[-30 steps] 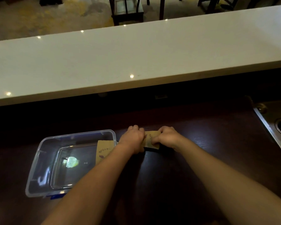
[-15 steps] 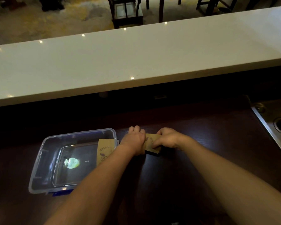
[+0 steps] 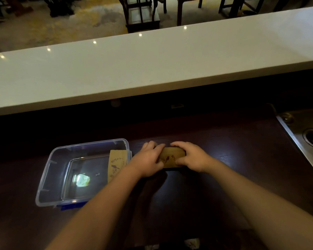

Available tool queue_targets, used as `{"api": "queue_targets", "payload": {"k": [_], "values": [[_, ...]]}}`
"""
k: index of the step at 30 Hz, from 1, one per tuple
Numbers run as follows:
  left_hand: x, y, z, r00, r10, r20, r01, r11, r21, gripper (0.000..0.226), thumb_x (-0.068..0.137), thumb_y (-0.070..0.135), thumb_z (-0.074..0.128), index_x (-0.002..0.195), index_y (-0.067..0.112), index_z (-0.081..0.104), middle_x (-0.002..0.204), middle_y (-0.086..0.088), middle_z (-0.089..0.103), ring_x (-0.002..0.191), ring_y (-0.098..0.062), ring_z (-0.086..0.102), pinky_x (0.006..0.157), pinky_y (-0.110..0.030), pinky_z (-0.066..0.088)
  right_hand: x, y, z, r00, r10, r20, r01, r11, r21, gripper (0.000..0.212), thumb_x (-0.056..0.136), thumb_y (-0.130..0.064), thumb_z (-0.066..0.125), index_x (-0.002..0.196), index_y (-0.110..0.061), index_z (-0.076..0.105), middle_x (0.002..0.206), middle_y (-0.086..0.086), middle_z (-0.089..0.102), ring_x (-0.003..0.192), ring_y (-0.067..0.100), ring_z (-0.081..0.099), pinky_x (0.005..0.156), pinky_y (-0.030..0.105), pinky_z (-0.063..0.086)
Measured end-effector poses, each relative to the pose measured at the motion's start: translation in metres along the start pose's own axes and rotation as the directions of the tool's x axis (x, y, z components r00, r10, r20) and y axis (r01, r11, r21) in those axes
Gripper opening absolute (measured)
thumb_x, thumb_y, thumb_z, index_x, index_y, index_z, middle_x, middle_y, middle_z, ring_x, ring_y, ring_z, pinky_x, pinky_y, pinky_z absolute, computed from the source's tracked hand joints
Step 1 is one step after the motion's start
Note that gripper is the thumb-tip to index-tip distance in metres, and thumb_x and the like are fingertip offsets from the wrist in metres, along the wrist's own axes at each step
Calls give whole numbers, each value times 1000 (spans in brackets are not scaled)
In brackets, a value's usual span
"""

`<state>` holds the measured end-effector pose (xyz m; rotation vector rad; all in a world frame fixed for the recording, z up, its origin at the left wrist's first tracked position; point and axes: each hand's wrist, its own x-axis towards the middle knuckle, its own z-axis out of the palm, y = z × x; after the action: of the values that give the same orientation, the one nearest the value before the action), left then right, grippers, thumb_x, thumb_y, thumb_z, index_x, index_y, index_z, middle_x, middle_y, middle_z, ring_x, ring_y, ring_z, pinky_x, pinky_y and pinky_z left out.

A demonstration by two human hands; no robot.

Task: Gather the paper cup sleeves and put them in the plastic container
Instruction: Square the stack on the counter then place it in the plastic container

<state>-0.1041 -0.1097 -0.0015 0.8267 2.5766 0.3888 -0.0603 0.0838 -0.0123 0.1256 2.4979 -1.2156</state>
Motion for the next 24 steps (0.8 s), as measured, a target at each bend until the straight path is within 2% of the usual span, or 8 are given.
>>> {"api": "queue_targets", "payload": {"k": [3, 8, 10, 12, 15, 17, 19, 24], "values": [[-16, 9, 10, 989, 11, -150, -26, 995, -95, 61, 86, 24, 54, 144, 21, 34, 131, -5, 45, 119, -21, 37, 100, -33, 35, -21, 14, 3, 990, -116, -82, 109, 991, -82, 60, 77, -19, 70, 131, -35, 51, 109, -6, 50, 98, 12, 54, 87, 22, 41], [-39, 36, 45, 922, -72, -381, -13, 976, -216, 53, 87, 20, 54, 139, 27, 44, 126, -5, 46, 112, -18, 40, 92, -25, 33, -51, 32, 15, 956, -178, -231, 143, 977, -161, 58, 83, -22, 64, 134, -43, 45, 116, -13, 46, 93, 3, 49, 75, 11, 36], [-44, 43, 56, 903, -162, -398, 32, 949, -314, 51, 90, 20, 53, 139, 32, 43, 131, -6, 40, 114, -15, 41, 92, -23, 33, -56, 36, 26, 944, -152, -291, 112, 982, -150, 59, 86, -18, 63, 138, -37, 44, 126, -6, 48, 99, 7, 52, 79, 14, 38], [-46, 48, 65, 892, -244, -379, 69, 905, -420, 51, 93, 19, 50, 140, 37, 40, 136, -7, 34, 115, -16, 45, 92, -23, 38, -59, 37, 40, 933, -128, -336, 100, 990, -99, 60, 89, -15, 60, 142, -33, 40, 135, 1, 46, 111, 15, 53, 88, 22, 43], [-49, 57, 73, 869, -296, -397, 82, 877, -474, 51, 95, 17, 48, 140, 38, 38, 143, -9, 29, 113, -21, 53, 88, -23, 44, -64, 35, 57, 907, -138, -398, 106, 989, -102, 63, 91, -11, 55, 146, -31, 32, 150, 8, 36, 132, 23, 41, 104, 34, 41], [-52, 63, 79, 855, -323, -407, 96, 868, -486, 51, 95, 17, 48, 140, 39, 37, 151, -10, 22, 114, -22, 54, 84, -23, 47, -66, 34, 66, 895, -126, -428, 87, 990, -110, 64, 92, -11, 52, 147, -32, 27, 156, 9, 27, 136, 27, 37, 102, 36, 42], [-54, 68, 84, 841, -349, -414, 106, 856, -507, 51, 95, 17, 48, 140, 39, 36, 155, -8, 18, 115, -20, 55, 82, -24, 49, -68, 32, 73, 888, -96, -450, 58, 994, -97, 64, 94, -14, 49, 148, -34, 21, 158, 9, 21, 134, 28, 40, 95, 31, 43], [-54, 72, 84, 802, -393, -450, 104, 833, -544, 51, 96, 16, 48, 141, 37, 37, 155, -8, 19, 116, -18, 53, 86, -25, 51, -65, 32, 73, 878, -90, -469, 56, 995, -85, 63, 95, -16, 47, 149, -34, 20, 158, 10, 21, 132, 28, 42, 91, 27, 41]]}}
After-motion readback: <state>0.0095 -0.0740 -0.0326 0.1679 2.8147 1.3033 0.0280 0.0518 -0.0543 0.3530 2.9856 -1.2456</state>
